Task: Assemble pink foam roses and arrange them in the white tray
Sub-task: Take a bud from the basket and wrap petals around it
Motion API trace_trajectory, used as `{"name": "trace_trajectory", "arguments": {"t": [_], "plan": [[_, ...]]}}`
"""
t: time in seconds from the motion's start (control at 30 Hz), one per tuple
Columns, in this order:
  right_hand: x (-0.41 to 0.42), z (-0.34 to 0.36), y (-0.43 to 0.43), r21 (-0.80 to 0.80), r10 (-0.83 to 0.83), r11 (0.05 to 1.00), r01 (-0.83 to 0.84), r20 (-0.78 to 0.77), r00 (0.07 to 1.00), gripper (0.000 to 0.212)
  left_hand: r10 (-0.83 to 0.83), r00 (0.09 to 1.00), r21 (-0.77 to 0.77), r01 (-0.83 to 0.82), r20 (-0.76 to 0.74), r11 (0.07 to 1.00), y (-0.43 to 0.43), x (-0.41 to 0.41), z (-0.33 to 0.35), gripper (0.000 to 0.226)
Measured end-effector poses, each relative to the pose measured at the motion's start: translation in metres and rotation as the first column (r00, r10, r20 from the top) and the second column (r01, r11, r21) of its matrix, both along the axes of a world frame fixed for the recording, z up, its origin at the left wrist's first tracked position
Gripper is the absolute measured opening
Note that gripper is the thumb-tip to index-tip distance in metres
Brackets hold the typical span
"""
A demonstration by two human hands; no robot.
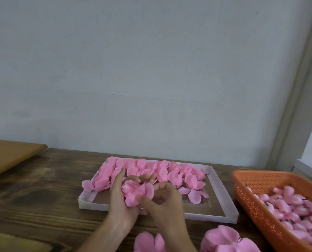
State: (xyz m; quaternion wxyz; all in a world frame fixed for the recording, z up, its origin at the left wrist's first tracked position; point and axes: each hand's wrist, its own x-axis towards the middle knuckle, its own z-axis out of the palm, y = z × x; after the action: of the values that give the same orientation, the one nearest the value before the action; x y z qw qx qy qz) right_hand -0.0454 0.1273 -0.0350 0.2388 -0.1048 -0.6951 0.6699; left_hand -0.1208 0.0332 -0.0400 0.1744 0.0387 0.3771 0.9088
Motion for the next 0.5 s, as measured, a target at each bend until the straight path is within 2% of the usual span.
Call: {"name": "trace_trajectory", "arguments": {"t": [0.07,0.23,0.37,0.5], "plan": [[-0.0003,-0.0024,-0.0011,0.053,-0.019,0.998,0.020,-0.024,1.000,0.025,0.043,0.998,-0.036,-0.044,-0.040,0.998,0.0011,-0.0012,-0.0035,0.041],[0.0020,-0.0036,-0.0057,0.146,-0.060,0.987,0.072,-0.086,0.994,0.016,0.006,1.000,-0.024,-0.007,-0.006,1.000,0.0033,0.0024,0.0049,0.052],[0.0031,-0.0042,-0.0075,0.281,-0.098,0.948,0.149,-0.186,0.978,0.017,0.011,0.999,-0.038,-0.012,-0.039,0.999,0.0009,0.0032,0.0059,0.050],[0.0032,-0.0067,-0.0089,0.341,-0.096,0.922,0.184,-0.259,0.961,0.021,0.019,0.996,-0.041,-0.022,-0.090,0.999,-0.0005,0.0026,0.0042,0.041]]}}
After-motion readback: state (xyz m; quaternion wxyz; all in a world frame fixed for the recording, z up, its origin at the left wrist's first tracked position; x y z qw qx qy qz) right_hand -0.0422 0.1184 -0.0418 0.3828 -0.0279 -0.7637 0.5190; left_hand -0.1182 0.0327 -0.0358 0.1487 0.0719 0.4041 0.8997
